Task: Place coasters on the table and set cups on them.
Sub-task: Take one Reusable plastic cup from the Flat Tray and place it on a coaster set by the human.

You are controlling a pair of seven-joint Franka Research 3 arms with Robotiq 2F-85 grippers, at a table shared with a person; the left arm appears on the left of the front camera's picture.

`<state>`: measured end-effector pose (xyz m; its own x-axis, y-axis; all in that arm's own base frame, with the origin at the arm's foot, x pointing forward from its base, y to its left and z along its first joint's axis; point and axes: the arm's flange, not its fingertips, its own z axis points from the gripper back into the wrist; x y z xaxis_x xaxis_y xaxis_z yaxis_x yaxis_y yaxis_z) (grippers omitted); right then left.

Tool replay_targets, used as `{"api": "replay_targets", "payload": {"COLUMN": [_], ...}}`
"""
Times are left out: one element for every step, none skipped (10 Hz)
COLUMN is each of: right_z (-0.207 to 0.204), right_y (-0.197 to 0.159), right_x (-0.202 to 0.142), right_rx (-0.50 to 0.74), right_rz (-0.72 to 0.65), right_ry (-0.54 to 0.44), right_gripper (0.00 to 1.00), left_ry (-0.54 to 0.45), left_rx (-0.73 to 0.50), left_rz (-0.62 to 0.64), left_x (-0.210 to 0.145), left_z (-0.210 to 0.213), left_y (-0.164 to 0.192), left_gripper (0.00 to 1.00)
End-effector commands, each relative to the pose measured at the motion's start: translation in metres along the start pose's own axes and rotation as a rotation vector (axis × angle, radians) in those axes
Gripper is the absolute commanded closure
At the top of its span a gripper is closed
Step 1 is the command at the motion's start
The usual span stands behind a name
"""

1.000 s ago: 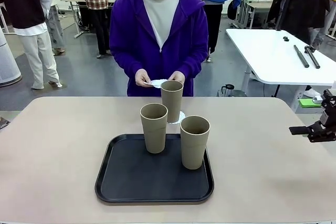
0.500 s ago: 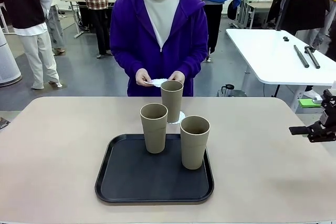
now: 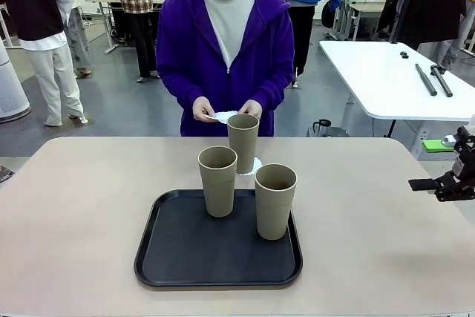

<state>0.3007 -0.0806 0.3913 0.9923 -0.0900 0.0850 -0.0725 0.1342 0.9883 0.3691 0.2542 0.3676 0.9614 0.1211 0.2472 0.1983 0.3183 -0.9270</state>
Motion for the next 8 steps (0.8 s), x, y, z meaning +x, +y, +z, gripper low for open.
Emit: {"api": "replay_targets", "payload": {"right_z": [-0.0002, -0.0002, -0.0002, -0.0002, -0.0002, -0.0002, -0.0002, -0.0002], "right_y": [0.0016, 0.0016, 0.0016, 0.0016, 0.0016, 0.0016, 0.0016, 0.0016], "right_x": [0.0002, 0.0002, 0.0002, 0.0002, 0.0002, 0.0002, 0.0002, 0.0002], "right_rx": [0.011, 0.011, 0.011, 0.011, 0.011, 0.011, 0.011, 0.011], "right_rz": [0.003, 0.003, 0.003, 0.003, 0.003, 0.003, 0.003, 0.003], "right_ry": [0.002, 0.002, 0.002, 0.002, 0.002, 0.002, 0.002, 0.002], "right_gripper": [0.0, 0.0, 0.0, 0.0, 0.0, 0.0, 0.0, 0.0], "left_ry": [-0.003, -0.003, -0.003, -0.003, -0.003, -0.003, -0.003, -0.003], "left_rx": [0.0, 0.0, 0.0, 0.0, 0.0, 0.0, 0.0, 0.0], "left_rz": [0.01, 0.01, 0.01, 0.01, 0.01, 0.01, 0.01, 0.01], "left_x": [-0.0008, -0.0008, -0.0008, -0.0008, -0.0008, -0.0008, -0.0008, -0.0008], "left_z": [0.0033, 0.0033, 0.0033, 0.0033, 0.0033, 0.0033, 0.0033, 0.0033], "left_y": [0.0044, 0.0044, 0.0044, 0.0044, 0.0044, 0.0044, 0.0044, 0.0044], "left_gripper": [0.0, 0.0, 0.0, 0.0, 0.0, 0.0, 0.0, 0.0]}}
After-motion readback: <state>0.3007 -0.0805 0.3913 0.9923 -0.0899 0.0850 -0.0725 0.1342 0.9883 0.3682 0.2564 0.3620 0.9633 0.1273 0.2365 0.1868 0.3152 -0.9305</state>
